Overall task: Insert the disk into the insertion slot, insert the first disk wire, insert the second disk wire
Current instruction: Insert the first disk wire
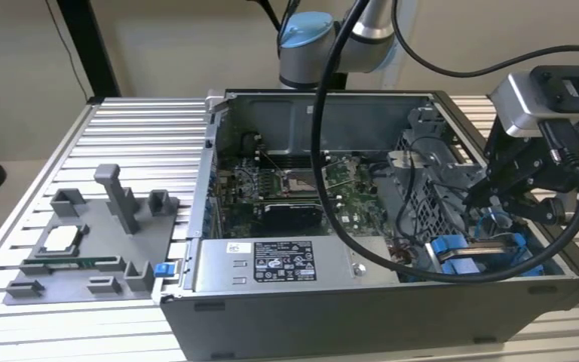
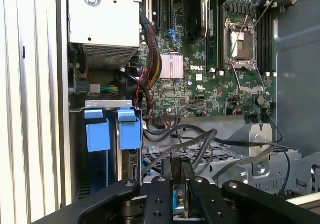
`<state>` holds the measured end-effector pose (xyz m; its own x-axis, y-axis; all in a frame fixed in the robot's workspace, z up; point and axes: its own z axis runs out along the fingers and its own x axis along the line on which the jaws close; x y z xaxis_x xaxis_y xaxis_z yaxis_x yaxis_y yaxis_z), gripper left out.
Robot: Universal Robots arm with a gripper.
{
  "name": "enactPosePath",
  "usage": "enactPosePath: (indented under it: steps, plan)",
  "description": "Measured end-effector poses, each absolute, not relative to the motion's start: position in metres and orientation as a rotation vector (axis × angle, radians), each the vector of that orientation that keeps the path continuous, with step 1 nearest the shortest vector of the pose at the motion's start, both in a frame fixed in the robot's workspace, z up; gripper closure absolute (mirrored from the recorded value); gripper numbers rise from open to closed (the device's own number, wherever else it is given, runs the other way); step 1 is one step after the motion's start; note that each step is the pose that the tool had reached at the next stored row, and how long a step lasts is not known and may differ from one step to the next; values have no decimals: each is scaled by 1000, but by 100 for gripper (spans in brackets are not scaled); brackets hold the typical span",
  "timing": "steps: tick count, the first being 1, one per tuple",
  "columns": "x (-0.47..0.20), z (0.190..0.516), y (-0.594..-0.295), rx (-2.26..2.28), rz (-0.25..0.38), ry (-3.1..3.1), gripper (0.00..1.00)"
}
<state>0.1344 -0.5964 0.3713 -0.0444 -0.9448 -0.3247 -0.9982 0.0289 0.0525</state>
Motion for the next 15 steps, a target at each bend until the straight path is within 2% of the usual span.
enactPosePath:
  steps: [15]
  plan:
    - [138,368,-605,-2056,332,2138,100]
